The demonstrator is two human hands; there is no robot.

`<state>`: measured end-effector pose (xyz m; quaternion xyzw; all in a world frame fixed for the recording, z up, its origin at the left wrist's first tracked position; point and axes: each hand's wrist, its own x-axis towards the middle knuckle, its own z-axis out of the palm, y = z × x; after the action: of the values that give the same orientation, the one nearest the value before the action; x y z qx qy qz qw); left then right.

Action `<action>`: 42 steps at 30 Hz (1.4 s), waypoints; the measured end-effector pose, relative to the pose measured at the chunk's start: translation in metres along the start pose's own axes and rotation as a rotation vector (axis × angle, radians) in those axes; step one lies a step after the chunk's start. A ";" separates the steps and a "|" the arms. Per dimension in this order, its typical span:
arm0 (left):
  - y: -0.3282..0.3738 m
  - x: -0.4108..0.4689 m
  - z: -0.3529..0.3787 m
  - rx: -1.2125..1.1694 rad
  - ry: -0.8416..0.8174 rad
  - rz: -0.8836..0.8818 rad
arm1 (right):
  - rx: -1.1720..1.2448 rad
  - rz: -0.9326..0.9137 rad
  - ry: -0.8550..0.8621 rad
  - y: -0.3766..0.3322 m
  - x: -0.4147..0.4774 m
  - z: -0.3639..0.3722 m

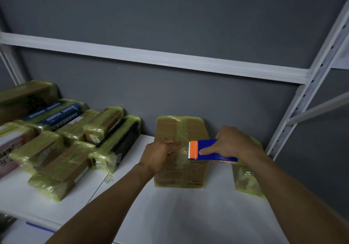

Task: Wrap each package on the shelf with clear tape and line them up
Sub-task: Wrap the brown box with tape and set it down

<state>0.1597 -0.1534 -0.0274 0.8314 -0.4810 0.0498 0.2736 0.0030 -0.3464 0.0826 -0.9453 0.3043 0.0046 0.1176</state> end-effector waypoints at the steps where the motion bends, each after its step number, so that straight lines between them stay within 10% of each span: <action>1: 0.003 0.003 0.000 -0.015 0.007 -0.033 | 0.008 0.005 0.003 0.001 0.000 0.001; 42: 0.002 0.009 0.021 -0.148 0.083 0.169 | 0.103 0.070 0.031 0.034 -0.010 0.016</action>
<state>0.1587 -0.1719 -0.0415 0.7627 -0.5399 0.0716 0.3489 -0.0238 -0.3636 0.0608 -0.9267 0.3387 -0.0216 0.1611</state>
